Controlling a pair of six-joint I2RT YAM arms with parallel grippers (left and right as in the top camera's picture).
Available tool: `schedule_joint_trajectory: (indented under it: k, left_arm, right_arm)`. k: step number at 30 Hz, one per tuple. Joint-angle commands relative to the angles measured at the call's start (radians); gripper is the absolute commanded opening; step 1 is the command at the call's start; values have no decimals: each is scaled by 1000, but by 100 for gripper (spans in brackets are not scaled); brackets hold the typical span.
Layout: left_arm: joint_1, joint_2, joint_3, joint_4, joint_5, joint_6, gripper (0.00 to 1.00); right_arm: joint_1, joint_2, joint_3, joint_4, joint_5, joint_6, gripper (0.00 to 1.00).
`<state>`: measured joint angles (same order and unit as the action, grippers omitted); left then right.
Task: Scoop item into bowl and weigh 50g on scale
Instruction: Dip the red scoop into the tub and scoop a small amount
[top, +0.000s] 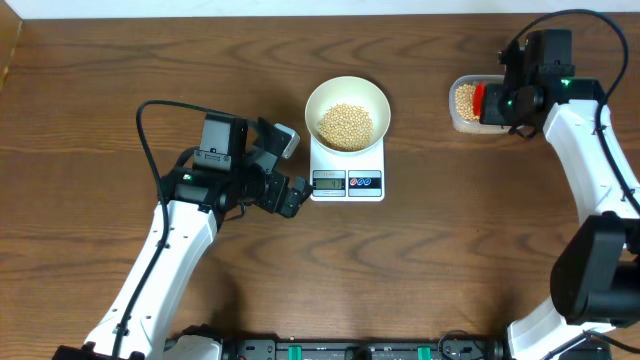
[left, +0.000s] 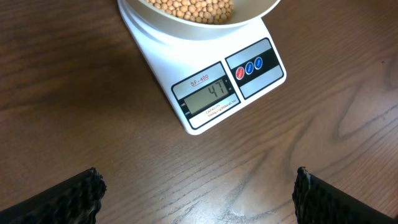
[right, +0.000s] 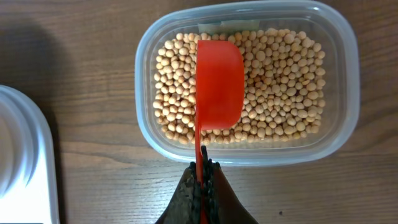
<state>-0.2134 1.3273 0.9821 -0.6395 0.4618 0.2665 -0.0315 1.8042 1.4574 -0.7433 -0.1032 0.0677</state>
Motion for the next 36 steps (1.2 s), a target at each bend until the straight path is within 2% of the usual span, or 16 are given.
schedule_joint_trajectory:
  k: [1,26,36]
  left_arm:
    - [-1,-8,19,0,-2,6,99]
    - [-1,-8,19,0,-2,6,99]
    - [-1,-8,19,0,-2,6,99]
  right_arm:
    - [-2,15,1,7,-5,24,1]
    - [-63,16,1,9,-229,79,1]
    - [-66,16,-7,7,-233,86,1]
